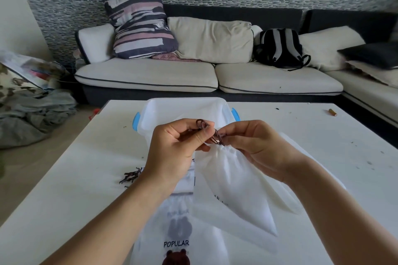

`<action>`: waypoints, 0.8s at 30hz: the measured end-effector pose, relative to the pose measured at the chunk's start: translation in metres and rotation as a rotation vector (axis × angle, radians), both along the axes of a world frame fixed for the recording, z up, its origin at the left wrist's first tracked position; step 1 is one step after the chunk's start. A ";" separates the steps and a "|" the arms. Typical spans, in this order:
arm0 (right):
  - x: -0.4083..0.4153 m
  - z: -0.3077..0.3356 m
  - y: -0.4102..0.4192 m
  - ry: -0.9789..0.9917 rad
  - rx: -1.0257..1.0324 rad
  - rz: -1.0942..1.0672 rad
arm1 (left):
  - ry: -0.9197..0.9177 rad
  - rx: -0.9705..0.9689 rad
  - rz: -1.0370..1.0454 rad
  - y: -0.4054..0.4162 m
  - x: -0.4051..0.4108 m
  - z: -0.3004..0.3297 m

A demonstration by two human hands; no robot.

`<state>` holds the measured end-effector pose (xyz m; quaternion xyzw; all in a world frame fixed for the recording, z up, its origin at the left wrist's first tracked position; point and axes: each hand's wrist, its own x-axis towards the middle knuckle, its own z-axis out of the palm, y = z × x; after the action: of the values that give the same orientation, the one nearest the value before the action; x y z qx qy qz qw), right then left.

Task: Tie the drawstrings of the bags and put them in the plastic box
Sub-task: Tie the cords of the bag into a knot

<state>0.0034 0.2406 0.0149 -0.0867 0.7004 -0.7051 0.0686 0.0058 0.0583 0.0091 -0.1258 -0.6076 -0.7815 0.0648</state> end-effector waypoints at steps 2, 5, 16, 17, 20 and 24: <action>-0.001 0.003 0.003 0.057 0.131 -0.046 | 0.008 -0.012 -0.011 0.000 0.000 0.000; 0.000 0.003 0.003 0.018 0.098 -0.042 | 0.018 -0.018 -0.004 0.000 -0.002 -0.001; -0.001 0.000 0.005 -0.310 -0.254 0.111 | 0.082 -0.107 0.039 0.002 -0.004 -0.004; 0.001 0.002 0.003 -0.316 -0.274 0.114 | 0.092 -0.118 0.038 0.001 -0.004 -0.004; 0.003 0.004 -0.001 -0.261 -0.281 0.138 | 0.129 -0.162 0.039 0.001 -0.003 -0.005; 0.006 0.003 -0.005 -0.205 -0.284 0.179 | 0.116 -0.123 0.028 0.001 -0.003 -0.004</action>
<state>0.0096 0.2360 0.0180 -0.0851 0.5727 -0.7930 0.1893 0.0033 0.0594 0.0056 -0.1660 -0.6513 -0.7332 0.1033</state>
